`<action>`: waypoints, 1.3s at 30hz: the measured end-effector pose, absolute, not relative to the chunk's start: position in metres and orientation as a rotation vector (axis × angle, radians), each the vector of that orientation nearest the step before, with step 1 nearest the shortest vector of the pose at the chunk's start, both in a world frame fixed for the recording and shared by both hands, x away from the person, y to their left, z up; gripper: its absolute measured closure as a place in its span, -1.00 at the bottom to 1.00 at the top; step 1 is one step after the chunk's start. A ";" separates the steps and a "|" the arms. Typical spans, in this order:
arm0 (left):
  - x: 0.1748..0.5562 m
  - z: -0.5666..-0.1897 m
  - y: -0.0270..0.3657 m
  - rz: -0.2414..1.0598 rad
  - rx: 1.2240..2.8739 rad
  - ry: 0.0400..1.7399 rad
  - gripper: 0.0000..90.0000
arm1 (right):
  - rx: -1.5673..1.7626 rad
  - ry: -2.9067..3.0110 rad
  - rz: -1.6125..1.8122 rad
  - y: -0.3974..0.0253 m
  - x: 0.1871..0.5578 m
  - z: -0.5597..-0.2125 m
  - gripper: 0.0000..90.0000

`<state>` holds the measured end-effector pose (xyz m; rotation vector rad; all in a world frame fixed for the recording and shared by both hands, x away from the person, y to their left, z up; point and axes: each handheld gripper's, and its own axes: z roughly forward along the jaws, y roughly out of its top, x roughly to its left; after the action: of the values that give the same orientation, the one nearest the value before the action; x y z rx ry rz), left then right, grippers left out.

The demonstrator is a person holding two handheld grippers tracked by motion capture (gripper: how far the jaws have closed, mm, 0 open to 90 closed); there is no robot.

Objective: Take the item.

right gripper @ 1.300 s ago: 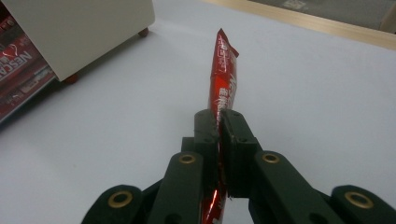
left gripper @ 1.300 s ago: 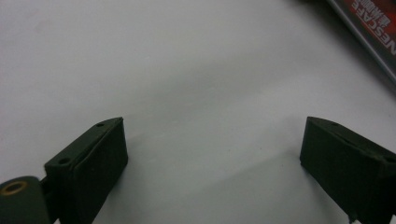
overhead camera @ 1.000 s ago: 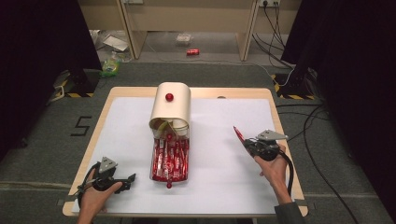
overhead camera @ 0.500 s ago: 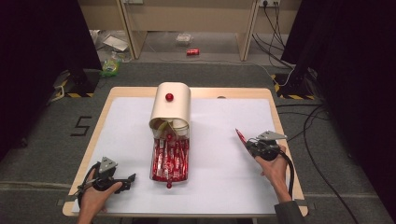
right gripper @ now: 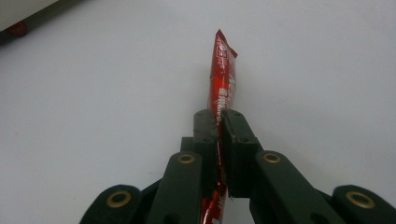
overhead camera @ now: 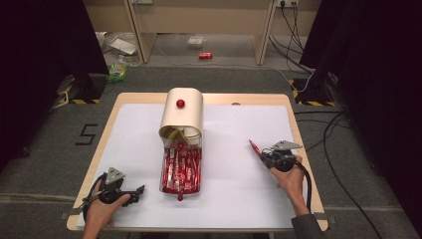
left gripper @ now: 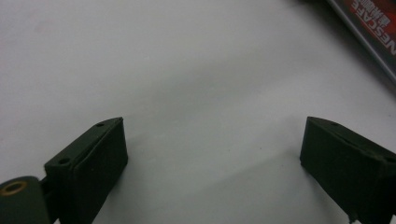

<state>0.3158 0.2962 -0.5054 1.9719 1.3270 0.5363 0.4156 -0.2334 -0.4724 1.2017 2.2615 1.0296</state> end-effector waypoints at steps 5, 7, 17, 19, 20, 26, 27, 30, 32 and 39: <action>0.316 -0.505 0.296 0.536 1.972 1.327 -0.85 | 1.194 2.267 1.040 -0.232 0.416 -0.473 0.89; 0.316 -0.505 0.296 0.537 1.972 1.327 -0.85 | 1.186 2.277 1.044 -0.230 0.416 -0.474 0.89; 0.316 -0.505 0.296 0.537 1.972 1.327 -0.85 | 1.169 2.304 1.039 -0.223 0.416 -0.477 0.89; 0.316 -0.505 0.296 0.536 1.972 1.327 -0.85 | 1.166 2.307 1.052 -0.221 0.415 -0.476 0.88; 0.316 -0.505 0.296 0.536 1.972 1.327 -0.85 | 1.158 2.312 1.053 -0.220 0.415 -0.476 0.88; 0.316 -0.505 0.296 0.536 1.972 1.327 -0.85 | 1.159 2.326 1.045 -0.218 0.415 -0.478 0.85; 0.316 -0.505 0.296 0.537 1.972 1.327 -0.85 | 1.161 2.326 1.048 -0.217 0.415 -0.478 0.84; 0.316 -0.505 0.296 0.536 1.972 1.327 -0.85 | 1.167 2.319 1.064 -0.218 0.415 -0.477 0.79; 0.316 -0.505 0.296 0.536 1.972 1.327 -0.85 | 1.173 2.309 1.081 -0.218 0.415 -0.476 0.74; 0.316 -0.505 0.296 0.536 1.972 1.327 -0.85 | 1.171 2.281 1.113 -0.219 0.414 -0.469 0.64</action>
<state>0.3158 0.2962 -0.5054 1.9720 1.3271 0.5364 0.4138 -0.2193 -0.4694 1.1708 2.2812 1.1129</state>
